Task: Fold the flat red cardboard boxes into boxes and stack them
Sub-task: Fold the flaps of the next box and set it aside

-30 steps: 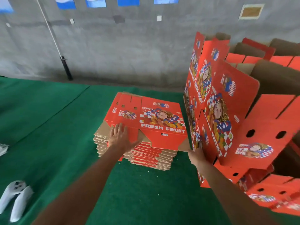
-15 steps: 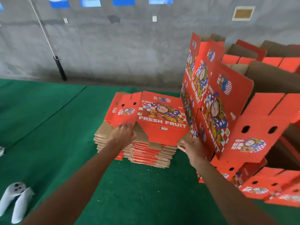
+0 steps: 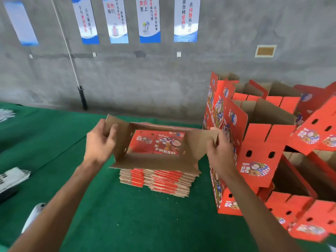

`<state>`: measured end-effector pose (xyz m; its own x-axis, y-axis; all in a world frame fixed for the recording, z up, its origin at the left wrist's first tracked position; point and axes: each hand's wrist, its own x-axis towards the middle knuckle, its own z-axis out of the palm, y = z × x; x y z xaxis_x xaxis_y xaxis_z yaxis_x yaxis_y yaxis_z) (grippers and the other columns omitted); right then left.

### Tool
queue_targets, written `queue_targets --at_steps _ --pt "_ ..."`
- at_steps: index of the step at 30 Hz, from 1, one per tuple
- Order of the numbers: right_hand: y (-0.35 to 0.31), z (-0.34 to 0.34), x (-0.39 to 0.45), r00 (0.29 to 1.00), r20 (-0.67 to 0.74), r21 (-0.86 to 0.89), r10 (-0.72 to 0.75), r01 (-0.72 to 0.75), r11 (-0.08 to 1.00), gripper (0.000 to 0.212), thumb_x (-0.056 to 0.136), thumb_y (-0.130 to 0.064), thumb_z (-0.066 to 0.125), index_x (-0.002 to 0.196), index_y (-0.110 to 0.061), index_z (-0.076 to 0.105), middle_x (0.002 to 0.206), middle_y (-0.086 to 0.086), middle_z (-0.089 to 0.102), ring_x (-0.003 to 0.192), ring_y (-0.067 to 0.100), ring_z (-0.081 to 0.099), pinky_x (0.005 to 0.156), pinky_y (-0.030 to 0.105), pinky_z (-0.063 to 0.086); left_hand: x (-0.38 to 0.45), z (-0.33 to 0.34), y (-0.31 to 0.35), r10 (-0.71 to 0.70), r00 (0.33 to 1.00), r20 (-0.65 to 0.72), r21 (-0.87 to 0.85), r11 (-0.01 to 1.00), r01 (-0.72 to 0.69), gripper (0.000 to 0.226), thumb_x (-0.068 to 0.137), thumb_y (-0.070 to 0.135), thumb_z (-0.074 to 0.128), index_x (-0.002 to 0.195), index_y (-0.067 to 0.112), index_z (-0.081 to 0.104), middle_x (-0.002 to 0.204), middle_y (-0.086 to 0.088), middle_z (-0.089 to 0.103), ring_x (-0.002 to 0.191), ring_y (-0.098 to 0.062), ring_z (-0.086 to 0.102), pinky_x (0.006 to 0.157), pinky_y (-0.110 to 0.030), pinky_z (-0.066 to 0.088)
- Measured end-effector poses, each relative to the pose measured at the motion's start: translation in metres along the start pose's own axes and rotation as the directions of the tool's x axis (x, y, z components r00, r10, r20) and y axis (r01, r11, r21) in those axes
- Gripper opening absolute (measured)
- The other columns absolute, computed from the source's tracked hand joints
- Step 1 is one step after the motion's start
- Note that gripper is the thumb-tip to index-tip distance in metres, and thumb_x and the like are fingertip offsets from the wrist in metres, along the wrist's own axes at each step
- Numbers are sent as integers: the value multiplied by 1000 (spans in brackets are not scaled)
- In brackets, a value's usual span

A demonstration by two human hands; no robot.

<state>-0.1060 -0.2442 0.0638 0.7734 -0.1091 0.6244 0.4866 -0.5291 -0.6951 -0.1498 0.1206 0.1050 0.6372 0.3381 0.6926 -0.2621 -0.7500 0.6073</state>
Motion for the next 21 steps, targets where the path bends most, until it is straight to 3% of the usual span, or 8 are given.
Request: queue_targets --at_steps 3,6,8,12,15,17,19,21 --pt "-24 -25 20 999 40 -43 -24 25 999 32 106 -18 48 136 -13 57 92 -11 66 85 7 58 76 22 39 4 -24 29 -15 998 -55 -133 991 8 2 91 27 59 92 26 57 74 10 62 63 2 53 59 -16 42" --pt "-35 -45 27 982 186 14 -2 -1 1000 31 107 -19 47 133 -10 61 128 0 70 124 18 61 110 34 43 -6 -39 43 -43 998 -56 -229 973 30 38 85 15 56 123 20 57 105 3 70 92 -7 63 81 -23 48" --pt "-35 -56 21 965 259 -35 -35 46 998 28 107 -14 47 127 -3 64 121 4 72 118 21 63 103 27 43 -23 -36 47 -80 997 -15 -287 955 72 43 80 10 50 120 19 60 107 5 72 97 -8 65 83 -23 50" --pt "-11 -84 -17 937 348 -138 4 47 989 26 108 -14 45 110 -3 69 99 1 74 96 19 67 86 27 46 -72 7 39 -305 945 119 -373 868 327 25 91 -8 50 99 10 66 84 4 69 79 -17 62 74 -31 50" --pt "16 -107 -55 934 352 -155 57 -2 988 20 103 -6 56 106 2 74 83 -2 72 83 7 68 70 6 39 -115 47 31 -411 890 195 -329 828 455 22 93 -6 50 95 8 66 82 -2 69 74 -23 62 69 -36 50" --pt "35 -124 -80 929 345 -208 135 -64 976 22 100 -6 62 119 1 73 82 3 74 86 6 67 69 8 37 -142 73 33 -425 873 238 -324 813 484 23 91 -7 50 95 8 67 82 -2 70 71 -20 61 65 -32 48" --pt "56 -142 -99 932 298 -200 205 -149 968 27 98 -7 66 123 -1 72 84 8 75 92 19 69 75 9 41 -165 97 40 -408 874 265 -311 821 478 23 90 -8 51 95 7 68 83 1 69 73 -13 61 67 -30 46" --pt "72 -162 -113 939 222 -162 263 -230 960 27 97 -7 67 124 -2 71 101 8 76 102 23 70 84 8 43 -184 117 51 -388 871 302 -310 823 475 22 91 -8 52 95 7 68 84 -1 69 75 -14 61 68 -31 46"
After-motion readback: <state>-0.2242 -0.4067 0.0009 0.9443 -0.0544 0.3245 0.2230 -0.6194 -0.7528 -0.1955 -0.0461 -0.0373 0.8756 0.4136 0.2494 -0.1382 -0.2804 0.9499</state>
